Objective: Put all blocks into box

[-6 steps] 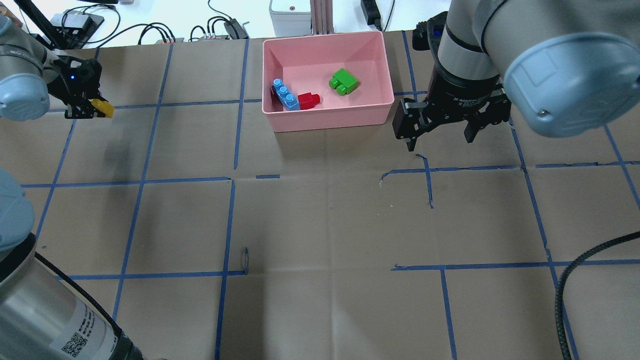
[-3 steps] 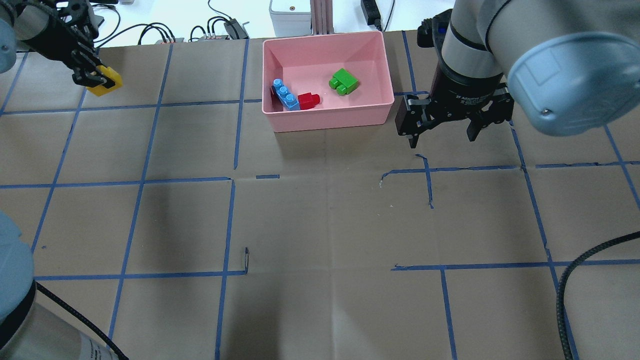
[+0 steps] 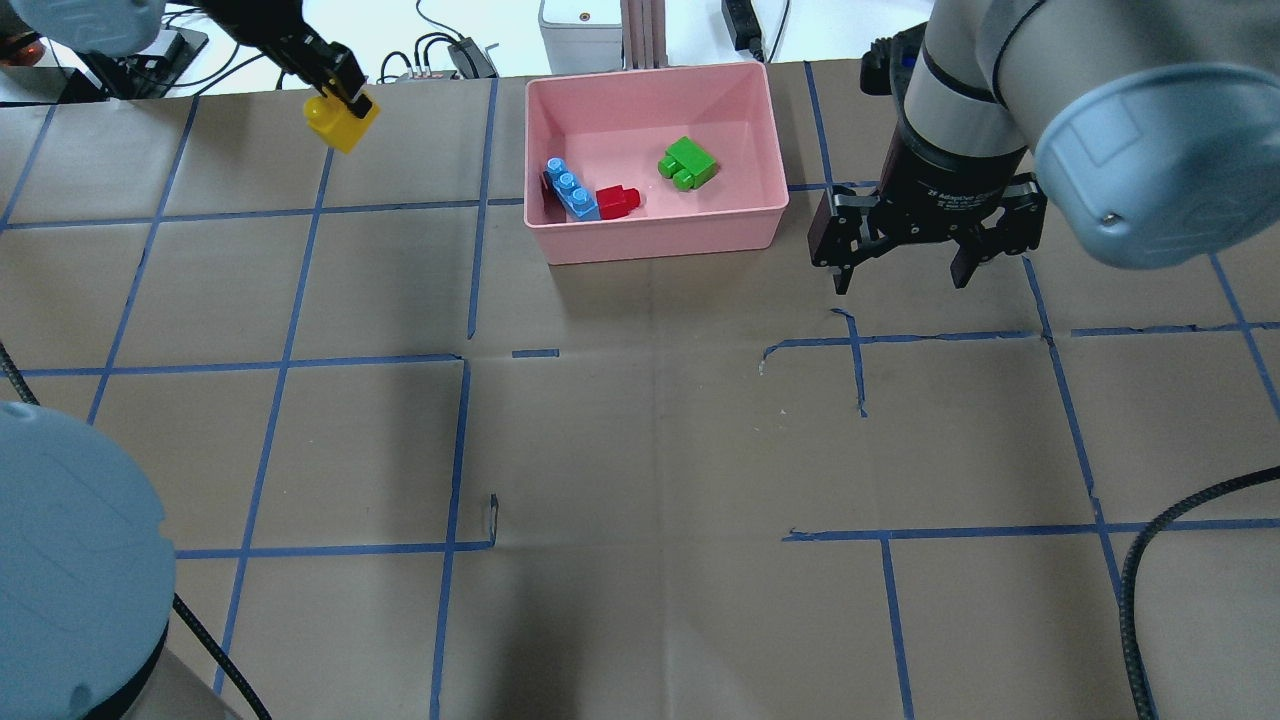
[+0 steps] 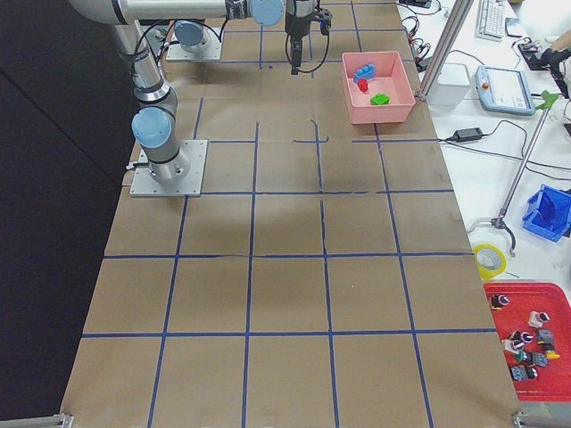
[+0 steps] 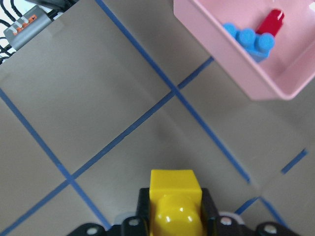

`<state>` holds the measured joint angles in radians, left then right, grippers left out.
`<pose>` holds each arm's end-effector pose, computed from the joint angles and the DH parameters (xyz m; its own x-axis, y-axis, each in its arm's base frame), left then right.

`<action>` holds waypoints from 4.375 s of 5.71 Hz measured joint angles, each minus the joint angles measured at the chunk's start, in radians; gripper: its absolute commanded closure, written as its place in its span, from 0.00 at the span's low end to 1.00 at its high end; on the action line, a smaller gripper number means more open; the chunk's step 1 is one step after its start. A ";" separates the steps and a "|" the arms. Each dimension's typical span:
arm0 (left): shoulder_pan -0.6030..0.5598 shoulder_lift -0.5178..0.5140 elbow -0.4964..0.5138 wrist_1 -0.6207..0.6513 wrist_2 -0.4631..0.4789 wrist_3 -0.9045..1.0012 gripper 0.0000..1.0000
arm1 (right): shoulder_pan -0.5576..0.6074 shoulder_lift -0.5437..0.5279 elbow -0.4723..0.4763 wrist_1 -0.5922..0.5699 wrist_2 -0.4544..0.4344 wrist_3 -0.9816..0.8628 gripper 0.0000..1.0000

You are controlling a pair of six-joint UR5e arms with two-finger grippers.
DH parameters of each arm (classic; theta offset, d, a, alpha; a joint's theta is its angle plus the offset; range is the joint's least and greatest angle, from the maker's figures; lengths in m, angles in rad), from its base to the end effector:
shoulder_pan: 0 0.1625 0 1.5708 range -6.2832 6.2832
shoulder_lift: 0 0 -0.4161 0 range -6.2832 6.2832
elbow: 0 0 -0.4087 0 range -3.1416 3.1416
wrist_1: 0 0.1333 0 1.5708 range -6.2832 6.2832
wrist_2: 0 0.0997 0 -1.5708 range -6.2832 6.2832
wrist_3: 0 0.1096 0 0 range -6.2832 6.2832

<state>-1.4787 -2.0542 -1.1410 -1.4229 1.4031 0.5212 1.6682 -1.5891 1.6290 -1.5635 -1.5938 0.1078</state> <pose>-0.0856 -0.7219 0.4108 -0.8983 0.4285 0.0972 0.4102 0.8971 -0.1644 0.1783 -0.4801 0.4481 -0.9996 0.0092 0.0279 0.0105 0.9990 0.0444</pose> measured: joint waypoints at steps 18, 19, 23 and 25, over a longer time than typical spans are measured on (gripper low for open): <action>-0.071 0.446 -0.391 -0.115 0.164 -0.467 0.00 | -0.024 -0.012 0.004 -0.018 0.011 -0.011 0.00; -0.073 0.447 -0.391 -0.116 0.164 -0.467 0.00 | -0.024 -0.011 0.004 -0.017 0.011 -0.012 0.00; -0.074 0.451 -0.398 -0.112 0.162 -0.466 0.00 | -0.025 -0.010 0.005 -0.017 0.012 -0.013 0.00; -0.074 0.453 -0.406 -0.110 0.164 -0.465 0.00 | -0.025 -0.009 0.005 -0.019 0.014 -0.014 0.00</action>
<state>-1.5524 -1.6010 -1.5474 -1.5326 1.5673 0.0557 1.6433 -1.5986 1.6337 -1.5826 -1.5801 0.0941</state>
